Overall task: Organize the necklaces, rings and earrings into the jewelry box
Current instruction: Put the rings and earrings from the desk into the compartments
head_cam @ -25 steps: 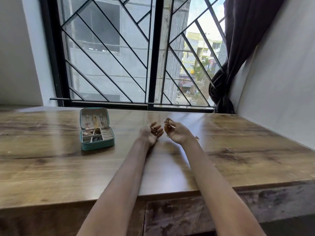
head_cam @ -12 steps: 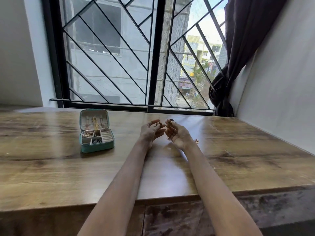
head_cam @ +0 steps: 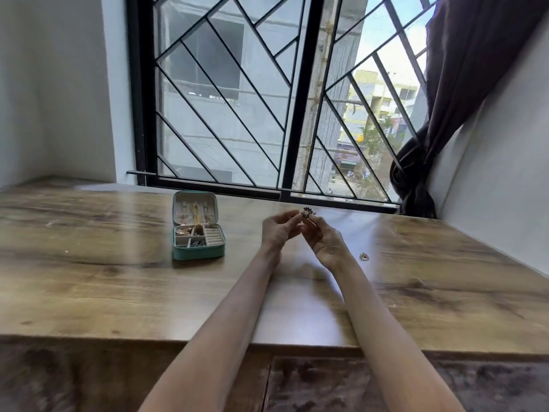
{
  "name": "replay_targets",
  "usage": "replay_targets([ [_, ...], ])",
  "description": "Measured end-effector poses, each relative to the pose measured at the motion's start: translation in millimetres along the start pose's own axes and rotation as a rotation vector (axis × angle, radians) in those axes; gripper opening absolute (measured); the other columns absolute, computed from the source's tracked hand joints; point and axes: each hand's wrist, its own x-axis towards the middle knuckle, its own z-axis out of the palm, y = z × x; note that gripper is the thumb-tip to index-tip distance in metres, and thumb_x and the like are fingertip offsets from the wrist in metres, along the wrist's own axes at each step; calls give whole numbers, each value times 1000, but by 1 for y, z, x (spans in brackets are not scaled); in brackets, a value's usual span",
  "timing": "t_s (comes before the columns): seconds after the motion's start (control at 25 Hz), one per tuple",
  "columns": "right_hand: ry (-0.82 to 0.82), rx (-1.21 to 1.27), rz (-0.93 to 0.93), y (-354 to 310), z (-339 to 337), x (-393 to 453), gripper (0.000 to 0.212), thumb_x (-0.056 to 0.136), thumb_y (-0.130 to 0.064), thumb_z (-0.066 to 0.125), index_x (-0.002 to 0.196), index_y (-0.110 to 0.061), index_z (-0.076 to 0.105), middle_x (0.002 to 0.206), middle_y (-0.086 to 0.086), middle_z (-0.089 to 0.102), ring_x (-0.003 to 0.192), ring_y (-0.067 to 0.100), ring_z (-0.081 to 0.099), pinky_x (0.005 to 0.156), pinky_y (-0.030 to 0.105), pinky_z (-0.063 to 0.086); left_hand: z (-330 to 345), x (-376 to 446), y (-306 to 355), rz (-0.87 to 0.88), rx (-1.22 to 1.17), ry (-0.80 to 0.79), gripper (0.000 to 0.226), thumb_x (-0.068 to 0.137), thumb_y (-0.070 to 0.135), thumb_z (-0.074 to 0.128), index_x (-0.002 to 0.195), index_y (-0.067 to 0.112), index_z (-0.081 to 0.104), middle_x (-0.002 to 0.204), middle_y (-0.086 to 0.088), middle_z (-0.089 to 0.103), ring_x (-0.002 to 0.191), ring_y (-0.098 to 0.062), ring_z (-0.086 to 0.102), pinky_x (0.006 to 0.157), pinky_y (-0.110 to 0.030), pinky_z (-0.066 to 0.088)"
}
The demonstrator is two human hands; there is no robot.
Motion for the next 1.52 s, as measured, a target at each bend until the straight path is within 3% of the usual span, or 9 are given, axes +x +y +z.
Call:
replay_targets([
  [0.16,-60,27,19,8,15,-10,10,89,-6,58,83,-2,65,70,6,72,63,12,68,61,19,56,-10,-6,11,128,54,2,22,82,-3,65,104,-2,65,70,4,71,62,-4,65,64,-16,54],
  [0.52,-167,-205,72,33,44,-20,8,91,-7,55,91,-3,62,80,8,61,64,11,62,64,20,56,-42,-12,34,208,218,81,18,75,-4,72,90,6,69,73,-3,69,63,-9,64,69,-24,55],
  [0.68,-169,-444,-147,34,50,-22,29,86,-10,64,114,-7,55,92,8,60,80,14,59,75,22,52,-53,-13,50,238,329,73,20,73,0,74,92,5,69,74,-5,67,65,-9,62,68,-22,53],
  [0.88,-195,-645,-410,41,74,-29,13,86,-9,65,98,-12,69,77,5,67,71,12,59,73,22,51,-78,-18,71,326,504,-21,21,77,-1,71,98,-3,69,87,-15,71,68,-2,65,70,-17,51],
  [1.04,-176,-545,-310,56,88,-29,21,88,-5,61,108,1,66,81,7,68,66,10,62,70,19,55,-100,-28,83,272,432,61,21,92,16,57,99,0,70,86,-11,71,76,-15,66,74,-25,52],
  [1.2,-266,-586,-253,65,97,-29,25,90,-3,58,114,2,61,82,11,66,65,10,63,70,18,55,-123,-28,86,307,500,83,19,87,3,62,106,2,62,82,-8,70,64,-8,67,65,-21,53],
  [1.36,-282,-586,-241,68,105,-29,24,89,-2,58,113,4,60,84,11,66,69,11,61,66,15,52,-140,-31,95,313,511,52,24,83,0,65,107,1,61,92,-17,69,71,-15,68,67,-22,57],
  [1.52,-330,-569,-181,69,111,-27,24,90,-4,56,113,0,62,89,8,68,69,7,61,66,17,44,-147,-34,111,256,437,35,23,83,-4,63,107,-6,64,74,1,72,64,-3,67,63,-16,55],
])
